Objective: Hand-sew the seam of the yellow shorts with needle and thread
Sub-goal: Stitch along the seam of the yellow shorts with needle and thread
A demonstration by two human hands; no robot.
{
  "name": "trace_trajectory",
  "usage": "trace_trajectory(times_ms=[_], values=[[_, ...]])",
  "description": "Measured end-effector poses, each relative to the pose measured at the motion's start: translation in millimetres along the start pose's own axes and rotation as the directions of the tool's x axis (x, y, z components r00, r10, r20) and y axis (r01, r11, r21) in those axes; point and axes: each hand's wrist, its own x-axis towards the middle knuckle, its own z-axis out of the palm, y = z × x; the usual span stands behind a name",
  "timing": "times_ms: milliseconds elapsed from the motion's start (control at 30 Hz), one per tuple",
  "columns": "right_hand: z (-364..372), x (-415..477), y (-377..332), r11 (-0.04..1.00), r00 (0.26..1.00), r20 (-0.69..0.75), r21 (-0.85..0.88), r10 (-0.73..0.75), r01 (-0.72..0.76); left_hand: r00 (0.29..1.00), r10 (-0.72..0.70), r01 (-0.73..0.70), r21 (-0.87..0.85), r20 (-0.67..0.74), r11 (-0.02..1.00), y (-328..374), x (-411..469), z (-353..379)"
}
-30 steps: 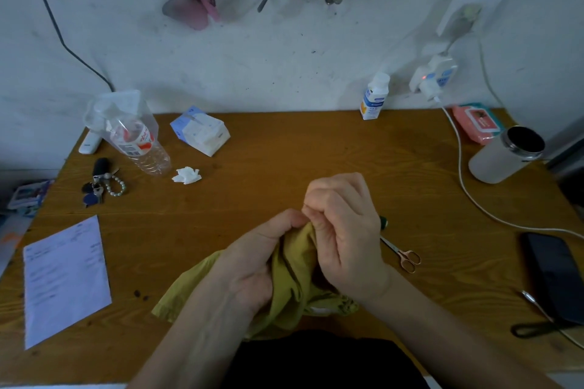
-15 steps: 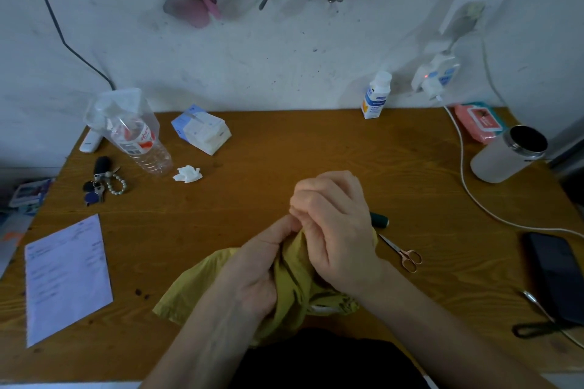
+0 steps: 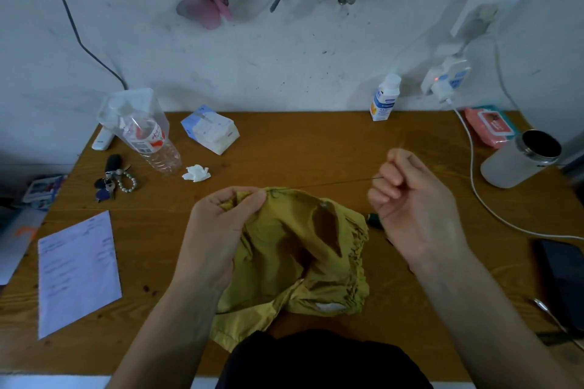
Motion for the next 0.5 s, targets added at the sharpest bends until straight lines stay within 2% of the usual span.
trace_trajectory(times_ms=[233,500], values=[[-32.1,-0.8,-19.2,0.995,0.988,-0.153,0.089,-0.032,0.046,0.997,0.045,-0.044,0.018,-0.055,0.999,1.8,7.1,-11.3],[-63.8,-1.9,-18.0,0.995,0.957,-0.290,0.098,0.000,0.029,0.996,0.065,-0.065,0.004,-0.061,0.998,2.0,10.4,-15.8]])
